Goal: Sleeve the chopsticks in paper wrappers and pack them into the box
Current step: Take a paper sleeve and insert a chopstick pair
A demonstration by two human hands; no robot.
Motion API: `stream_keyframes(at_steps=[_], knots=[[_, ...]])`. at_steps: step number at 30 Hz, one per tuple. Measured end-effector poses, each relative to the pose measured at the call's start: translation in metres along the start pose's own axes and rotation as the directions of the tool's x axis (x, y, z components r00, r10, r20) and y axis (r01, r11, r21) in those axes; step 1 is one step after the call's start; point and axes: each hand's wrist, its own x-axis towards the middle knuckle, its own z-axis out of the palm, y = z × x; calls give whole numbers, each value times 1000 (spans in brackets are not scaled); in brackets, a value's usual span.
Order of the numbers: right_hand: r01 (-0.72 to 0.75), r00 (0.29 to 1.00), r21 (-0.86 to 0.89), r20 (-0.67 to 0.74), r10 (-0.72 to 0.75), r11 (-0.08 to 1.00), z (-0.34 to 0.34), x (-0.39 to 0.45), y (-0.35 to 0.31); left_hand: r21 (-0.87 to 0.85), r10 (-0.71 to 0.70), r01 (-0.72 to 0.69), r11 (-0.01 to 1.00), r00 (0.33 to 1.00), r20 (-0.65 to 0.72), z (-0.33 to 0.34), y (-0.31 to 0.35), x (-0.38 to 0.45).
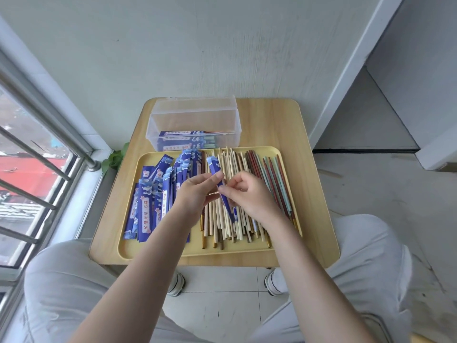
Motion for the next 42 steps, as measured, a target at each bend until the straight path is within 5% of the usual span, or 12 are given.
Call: stream_keyframes(at_steps=[3, 6, 11, 21, 31, 42], knots=[[-87, 979, -174, -196, 53, 981, -24, 1, 11, 145, -32, 37, 989, 999, -39, 0, -2, -1], [-275, 910, -457, -409, 75, 846, -44, 4, 29, 319, -51, 75, 945, 995, -82, 5, -5, -2], [-376, 917, -627, -355, 179, 682, -38, 14, 42, 358, -135, 160, 920, 986, -94, 14, -15, -1], [-461, 879, -661, -429, 207, 592, -14, 20, 42, 61, -202, 208, 976, 975, -87, 7, -7, -3], [-491, 867, -621, -419, 271, 611, -12, 20, 36, 359, -260, 248, 900, 965, -14, 6, -9, 2], [-490, 860, -485, -403, 312, 724, -18, 25, 32, 411, -190, 179, 894, 982, -15, 3, -20, 2]])
